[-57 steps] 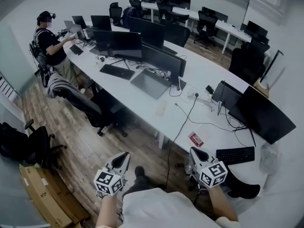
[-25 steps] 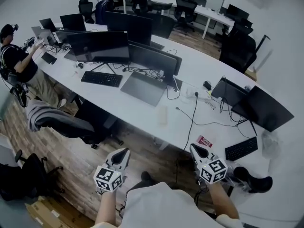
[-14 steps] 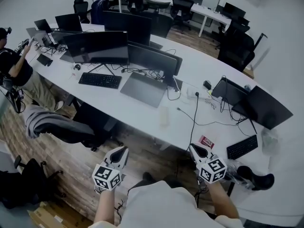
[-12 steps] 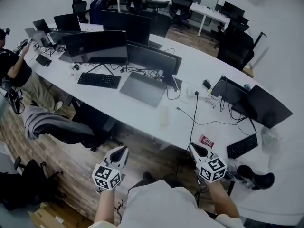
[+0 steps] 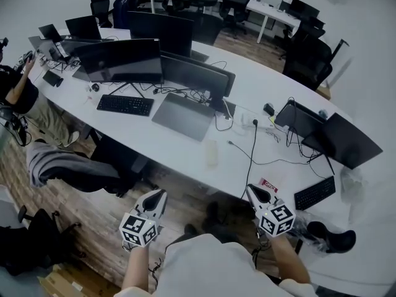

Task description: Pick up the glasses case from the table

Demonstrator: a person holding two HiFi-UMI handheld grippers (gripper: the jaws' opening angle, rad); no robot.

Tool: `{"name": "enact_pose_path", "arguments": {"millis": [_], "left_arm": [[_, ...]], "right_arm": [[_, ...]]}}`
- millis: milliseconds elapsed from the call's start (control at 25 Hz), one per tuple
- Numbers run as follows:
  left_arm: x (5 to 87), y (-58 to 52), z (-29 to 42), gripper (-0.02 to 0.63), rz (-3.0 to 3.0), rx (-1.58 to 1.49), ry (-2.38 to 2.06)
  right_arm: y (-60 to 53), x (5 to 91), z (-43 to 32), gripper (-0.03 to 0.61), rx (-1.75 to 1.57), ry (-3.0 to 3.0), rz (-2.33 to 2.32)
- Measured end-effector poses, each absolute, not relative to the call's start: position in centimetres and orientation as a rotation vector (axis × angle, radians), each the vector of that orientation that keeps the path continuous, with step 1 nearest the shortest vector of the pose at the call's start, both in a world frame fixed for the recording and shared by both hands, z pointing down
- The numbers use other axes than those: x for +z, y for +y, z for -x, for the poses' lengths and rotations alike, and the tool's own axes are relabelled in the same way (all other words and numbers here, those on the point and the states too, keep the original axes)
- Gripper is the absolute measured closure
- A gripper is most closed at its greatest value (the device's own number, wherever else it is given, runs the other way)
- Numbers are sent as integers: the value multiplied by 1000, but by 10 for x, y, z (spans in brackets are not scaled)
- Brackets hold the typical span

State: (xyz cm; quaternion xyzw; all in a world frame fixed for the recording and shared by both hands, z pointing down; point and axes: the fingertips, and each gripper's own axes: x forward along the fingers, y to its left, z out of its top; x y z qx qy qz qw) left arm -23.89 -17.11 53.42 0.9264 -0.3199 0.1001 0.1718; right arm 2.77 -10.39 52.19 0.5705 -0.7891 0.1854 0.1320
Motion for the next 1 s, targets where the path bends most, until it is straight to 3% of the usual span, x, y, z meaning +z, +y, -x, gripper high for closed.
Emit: {"name": "enact_pose_path", "arguments": {"millis": [1000], "left_arm": [[552,-281,112,603,-2561,352,-976]], "right_arm": [[-233,550,-131,581,579,-2353,-1480]]}}
